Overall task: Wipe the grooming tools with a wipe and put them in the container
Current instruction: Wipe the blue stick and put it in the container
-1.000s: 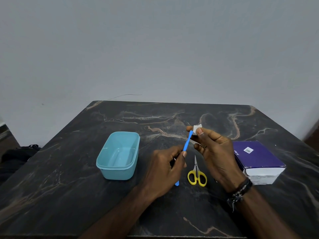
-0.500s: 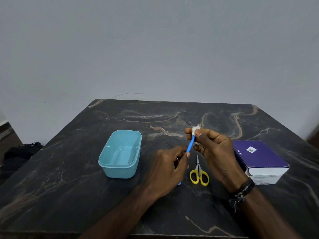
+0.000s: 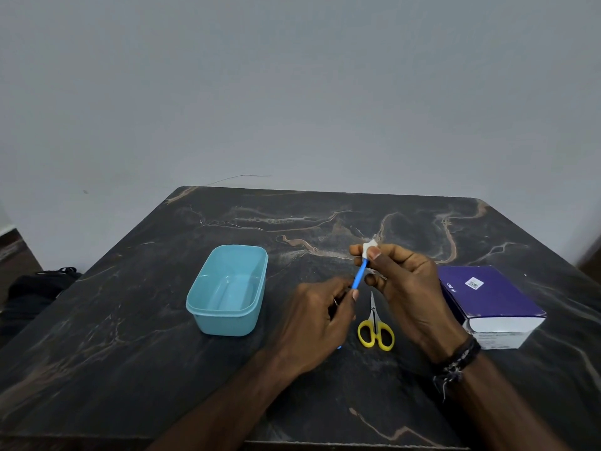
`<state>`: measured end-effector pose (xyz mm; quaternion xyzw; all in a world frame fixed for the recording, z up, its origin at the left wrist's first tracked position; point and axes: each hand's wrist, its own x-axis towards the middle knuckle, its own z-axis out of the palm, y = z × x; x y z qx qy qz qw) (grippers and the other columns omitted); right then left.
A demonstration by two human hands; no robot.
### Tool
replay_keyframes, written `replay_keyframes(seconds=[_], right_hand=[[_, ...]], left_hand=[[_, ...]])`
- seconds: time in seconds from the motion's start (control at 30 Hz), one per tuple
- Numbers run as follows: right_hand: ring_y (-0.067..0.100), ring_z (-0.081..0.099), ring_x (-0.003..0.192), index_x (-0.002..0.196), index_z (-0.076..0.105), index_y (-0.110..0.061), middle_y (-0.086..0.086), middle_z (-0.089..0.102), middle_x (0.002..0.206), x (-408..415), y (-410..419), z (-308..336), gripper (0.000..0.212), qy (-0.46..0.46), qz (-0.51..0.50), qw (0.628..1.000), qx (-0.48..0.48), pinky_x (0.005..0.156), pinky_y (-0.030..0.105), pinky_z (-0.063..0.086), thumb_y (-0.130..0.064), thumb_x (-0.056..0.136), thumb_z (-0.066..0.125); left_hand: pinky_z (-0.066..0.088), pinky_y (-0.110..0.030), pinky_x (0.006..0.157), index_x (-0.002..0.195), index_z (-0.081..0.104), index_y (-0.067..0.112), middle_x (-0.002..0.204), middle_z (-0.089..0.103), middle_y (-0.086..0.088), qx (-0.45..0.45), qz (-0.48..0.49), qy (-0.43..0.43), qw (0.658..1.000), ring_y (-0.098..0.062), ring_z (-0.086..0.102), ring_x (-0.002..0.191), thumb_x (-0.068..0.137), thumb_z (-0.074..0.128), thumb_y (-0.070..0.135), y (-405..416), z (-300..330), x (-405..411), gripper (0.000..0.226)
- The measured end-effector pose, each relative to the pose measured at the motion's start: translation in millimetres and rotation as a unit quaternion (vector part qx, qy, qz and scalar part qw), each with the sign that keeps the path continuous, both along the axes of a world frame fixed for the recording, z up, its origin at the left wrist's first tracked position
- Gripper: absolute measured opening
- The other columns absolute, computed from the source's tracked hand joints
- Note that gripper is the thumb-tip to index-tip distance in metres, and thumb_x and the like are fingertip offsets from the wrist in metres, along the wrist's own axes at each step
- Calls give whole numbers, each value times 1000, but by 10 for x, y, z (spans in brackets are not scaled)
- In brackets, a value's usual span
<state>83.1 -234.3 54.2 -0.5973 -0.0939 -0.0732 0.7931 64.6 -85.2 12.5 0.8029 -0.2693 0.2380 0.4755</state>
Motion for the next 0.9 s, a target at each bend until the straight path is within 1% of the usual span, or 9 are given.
replay_keyframes(seconds=[0.07,0.17,0.4,0.5,0.63,0.7,0.8,0.87,0.9], right_hand=[[15,66,88,88,70,-3,9,75,97,6,-5,-15,13,5,-19,1000,14,63,22,49,-13,86,61],[14,67,90,89,70,-6,10,75,97,14,-4,-35,16,12,-36,999,21,62,21,49,-19,83,63],[16,68,90,92,71,-6,10,75,101,-12,-19,2,22,5,17,1000,-25,64,24,52,-22,80,62],[15,67,89,90,71,-6,9,75,99,-4,-24,4,16,9,-4,1000,-9,63,23,50,-17,84,61],[14,65,86,88,70,-8,10,74,99,9,-57,-1,14,9,-24,1000,13,64,25,47,-11,91,57],[13,66,84,88,70,-8,10,75,98,7,-51,-1,12,10,-21,1000,7,62,25,47,-14,89,59],[13,67,82,83,73,-12,9,75,93,-1,-37,-3,15,10,-13,1000,-14,60,22,48,-24,79,64],[14,66,81,83,74,-14,9,75,88,-12,-35,-16,14,6,-6,998,-56,61,23,49,-24,80,64],[14,66,80,84,73,-13,10,74,86,-21,-33,-21,13,0,0,996,-85,61,24,49,-21,83,63]], left_hand=[[47,-42,51,93,66,12,64,64,0,-1,-2,0,1000,-15,59,53,96,51,25,-8,-1,-1,20],[46,-42,51,93,67,11,64,63,0,-2,-3,1,1000,-15,57,52,96,52,24,-13,0,-3,20],[47,-39,51,92,66,8,64,63,1,-15,-3,0,1000,-13,58,53,95,52,24,-1,22,-19,22],[46,-41,50,91,67,8,62,60,0,-16,0,0,1000,-15,56,52,95,52,24,0,21,-16,23],[42,-29,46,92,70,11,57,55,6,-35,19,-27,999,-9,49,48,93,58,14,-18,69,-36,12],[42,-29,44,90,71,12,54,56,3,-69,40,-26,996,-11,50,46,91,61,15,-13,92,-34,11],[42,-27,42,84,72,17,56,59,5,-170,70,-17,983,-10,51,46,89,65,23,10,139,-41,11],[44,-27,41,81,71,20,55,59,4,-243,89,-12,966,-7,51,44,87,67,28,12,185,-53,11],[45,-28,41,79,70,20,53,59,2,-279,95,-5,956,-9,53,42,87,69,29,7,205,-54,13]])
